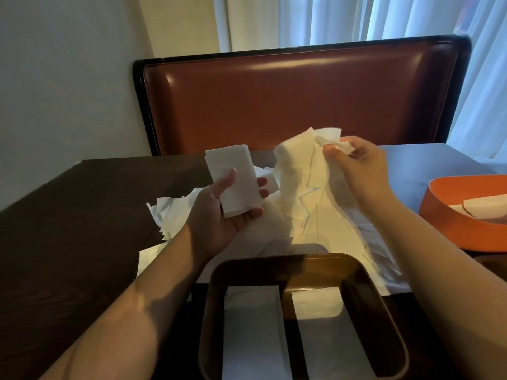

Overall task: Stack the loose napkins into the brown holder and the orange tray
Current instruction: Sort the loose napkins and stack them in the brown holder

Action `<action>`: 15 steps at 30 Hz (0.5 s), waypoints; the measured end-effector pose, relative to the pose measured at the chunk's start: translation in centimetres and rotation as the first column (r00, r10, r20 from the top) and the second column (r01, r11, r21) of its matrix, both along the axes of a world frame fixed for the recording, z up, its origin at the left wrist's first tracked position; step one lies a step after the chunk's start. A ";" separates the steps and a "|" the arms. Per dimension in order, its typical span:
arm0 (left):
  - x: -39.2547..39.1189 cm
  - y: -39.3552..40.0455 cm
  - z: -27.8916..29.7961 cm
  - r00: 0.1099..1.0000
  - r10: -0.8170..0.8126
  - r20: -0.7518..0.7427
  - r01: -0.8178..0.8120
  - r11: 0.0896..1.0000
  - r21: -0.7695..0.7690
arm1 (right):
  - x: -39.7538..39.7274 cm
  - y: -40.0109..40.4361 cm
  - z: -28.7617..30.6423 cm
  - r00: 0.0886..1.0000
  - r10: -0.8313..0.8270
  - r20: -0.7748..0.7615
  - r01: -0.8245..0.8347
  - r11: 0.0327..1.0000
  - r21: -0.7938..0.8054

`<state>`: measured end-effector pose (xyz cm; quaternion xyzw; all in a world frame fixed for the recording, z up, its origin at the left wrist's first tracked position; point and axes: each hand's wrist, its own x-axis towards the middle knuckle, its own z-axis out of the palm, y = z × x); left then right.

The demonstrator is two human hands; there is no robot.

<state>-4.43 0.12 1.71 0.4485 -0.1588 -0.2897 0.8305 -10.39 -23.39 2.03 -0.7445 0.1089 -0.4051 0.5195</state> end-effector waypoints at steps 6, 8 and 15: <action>0.1 -0.2 0.0 1.000 0.008 -0.007 -0.008 1.000 0.012 | -0.4 0.1 0.9 0.992 -0.042 0.117 0.029 0.993 0.115; 0.1 -0.3 0.0 1.000 0.010 -0.007 -0.010 1.000 0.014 | -0.5 0.2 1.4 0.993 -0.016 0.118 -0.004 0.986 0.166; 0.0 -0.2 0.0 0.999 0.032 -0.014 -0.032 0.999 0.003 | -1.6 1.1 2.5 0.884 0.447 0.140 -0.465 0.804 0.371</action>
